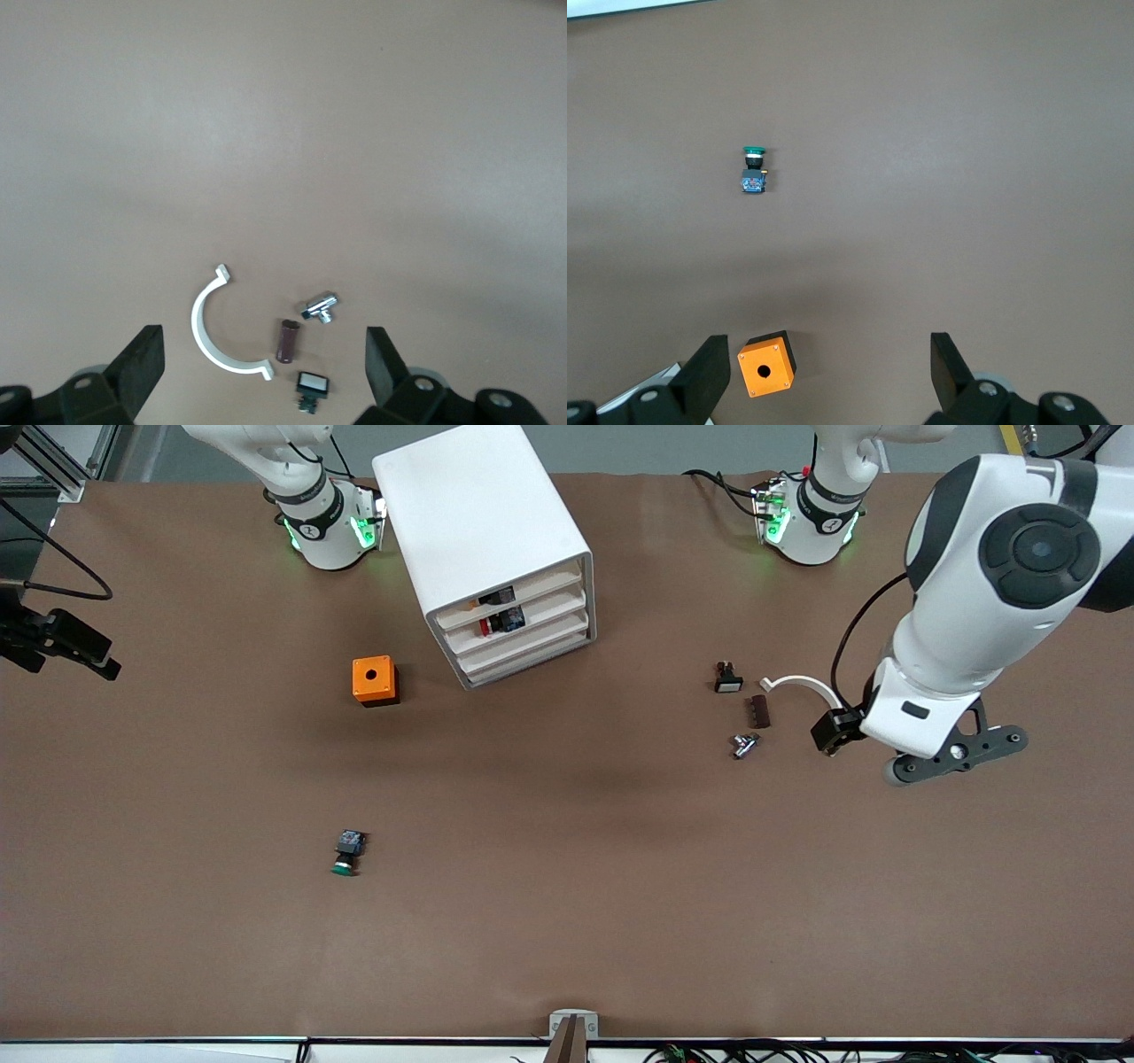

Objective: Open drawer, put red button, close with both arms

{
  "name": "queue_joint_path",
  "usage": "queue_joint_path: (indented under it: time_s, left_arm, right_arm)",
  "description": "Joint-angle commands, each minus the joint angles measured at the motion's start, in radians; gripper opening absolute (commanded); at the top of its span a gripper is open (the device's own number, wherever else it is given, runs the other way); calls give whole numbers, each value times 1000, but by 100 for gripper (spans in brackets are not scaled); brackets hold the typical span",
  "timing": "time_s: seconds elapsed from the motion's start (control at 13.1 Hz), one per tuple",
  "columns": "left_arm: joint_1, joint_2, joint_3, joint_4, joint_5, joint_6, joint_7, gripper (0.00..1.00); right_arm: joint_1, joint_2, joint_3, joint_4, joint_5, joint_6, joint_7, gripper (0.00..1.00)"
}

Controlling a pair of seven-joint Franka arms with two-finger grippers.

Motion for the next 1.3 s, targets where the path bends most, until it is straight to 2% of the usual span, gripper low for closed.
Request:
queue_joint_path:
  time_s: [0.0,0.23,0.54,0.77,1.22]
  left_arm:
    - [46,-62,-15,-24,-10,-26,95,100]
    - [44,-143,49,-53,-63,-52,239,100]
    - [63,-264,101,-173,-120,-59,383,100]
    - [115,-332,102,-243,-148,-53,398,100]
    - [126,-353,98,-277,-151,-43,402,100]
  right_arm:
    - [-8,-7,9,4,-8,-8,-15,100]
    - [-8,-7,9,4,-8,-6,-15,100]
    - [-6,-7,10,4,-10,4,-15,100]
    - [-6,-7,10,4,-10,4,-15,100]
    - [-8,-7,10,4,-11,6,-15,100]
